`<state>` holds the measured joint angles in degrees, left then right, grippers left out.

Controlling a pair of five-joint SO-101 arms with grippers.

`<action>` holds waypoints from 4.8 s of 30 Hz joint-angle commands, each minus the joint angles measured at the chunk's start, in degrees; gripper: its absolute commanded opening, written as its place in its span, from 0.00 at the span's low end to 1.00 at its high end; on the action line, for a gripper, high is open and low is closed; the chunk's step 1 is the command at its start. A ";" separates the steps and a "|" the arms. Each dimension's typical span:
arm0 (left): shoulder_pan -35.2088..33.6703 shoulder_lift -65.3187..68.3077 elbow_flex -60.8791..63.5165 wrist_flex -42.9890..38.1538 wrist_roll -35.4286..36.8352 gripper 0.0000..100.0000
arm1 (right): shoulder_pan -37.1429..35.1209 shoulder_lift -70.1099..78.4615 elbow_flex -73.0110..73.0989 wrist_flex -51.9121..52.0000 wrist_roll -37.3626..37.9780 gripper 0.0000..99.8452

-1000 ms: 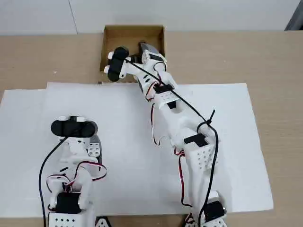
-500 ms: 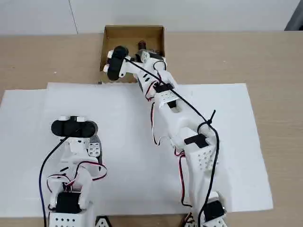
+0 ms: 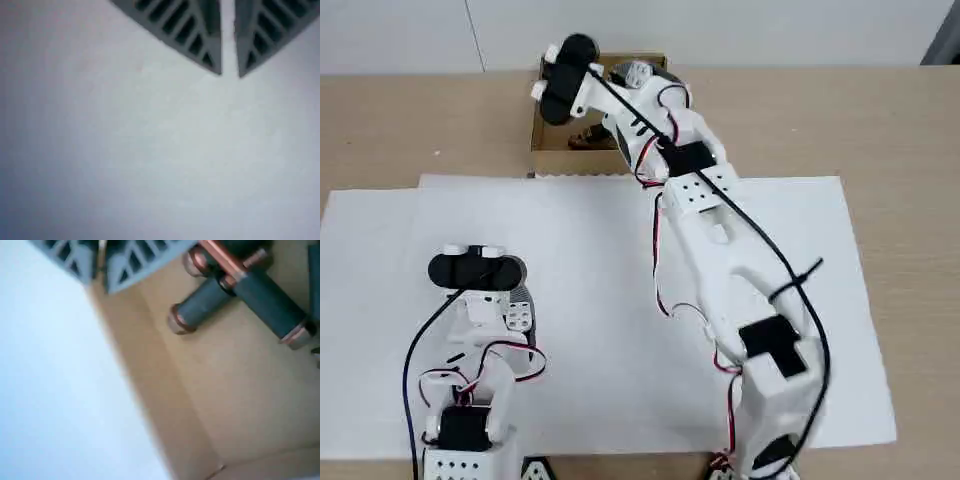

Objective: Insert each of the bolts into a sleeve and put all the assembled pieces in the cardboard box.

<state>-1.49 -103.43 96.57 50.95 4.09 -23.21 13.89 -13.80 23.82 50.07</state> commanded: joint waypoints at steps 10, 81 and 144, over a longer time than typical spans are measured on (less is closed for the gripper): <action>-0.18 -0.70 -0.31 0.18 0.18 0.01 | 4.09 -21.23 -2.37 22.20 -12.04 0.00; -0.18 -0.70 -0.31 0.18 0.18 0.01 | 14.29 -117.85 105.49 38.55 -55.38 0.00; -0.18 -0.70 -0.31 0.18 0.18 0.01 | 14.02 -117.85 108.66 33.89 -50.20 0.00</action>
<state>-1.49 -103.43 96.57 50.95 4.09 -9.32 -103.12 95.12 58.81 -0.75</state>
